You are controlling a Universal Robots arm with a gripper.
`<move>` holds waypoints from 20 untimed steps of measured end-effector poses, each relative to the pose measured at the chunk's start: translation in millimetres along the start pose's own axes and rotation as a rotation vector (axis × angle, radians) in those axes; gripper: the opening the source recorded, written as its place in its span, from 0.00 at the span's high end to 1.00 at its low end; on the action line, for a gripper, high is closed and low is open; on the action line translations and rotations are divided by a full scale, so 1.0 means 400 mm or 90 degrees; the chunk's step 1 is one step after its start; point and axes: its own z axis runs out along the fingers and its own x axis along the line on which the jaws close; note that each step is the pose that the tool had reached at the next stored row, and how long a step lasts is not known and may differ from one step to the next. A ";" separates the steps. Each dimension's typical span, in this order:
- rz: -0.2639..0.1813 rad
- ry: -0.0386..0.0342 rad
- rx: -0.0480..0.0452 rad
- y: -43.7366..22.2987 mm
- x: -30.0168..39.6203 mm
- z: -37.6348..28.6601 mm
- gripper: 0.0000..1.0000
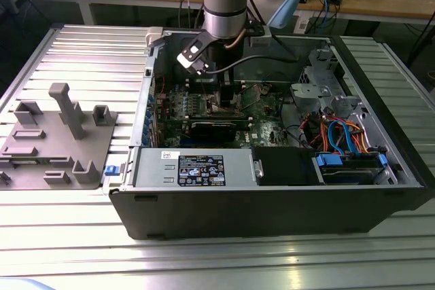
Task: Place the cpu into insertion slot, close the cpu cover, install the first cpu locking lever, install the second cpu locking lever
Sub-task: 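Place the cpu into insertion slot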
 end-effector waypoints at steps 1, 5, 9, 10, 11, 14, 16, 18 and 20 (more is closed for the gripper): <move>0.000 0.0000 0.0000 0.000 0.000 0.001 0.45; 0.000 0.0000 0.0000 -0.001 0.000 0.007 0.45; 0.000 -0.0001 0.0000 -0.001 0.001 0.011 0.45; 0.000 -0.0001 0.0000 -0.001 0.002 0.011 0.45; 0.000 0.0000 0.0000 -0.001 0.004 0.012 0.45; 0.000 0.0000 0.0000 -0.001 0.008 0.014 0.45; 0.001 -0.0001 0.0000 -0.001 0.009 0.016 0.45; 0.002 -0.0003 0.0001 -0.001 0.010 0.017 0.45; 0.004 -0.0003 0.0001 -0.002 0.011 0.020 0.45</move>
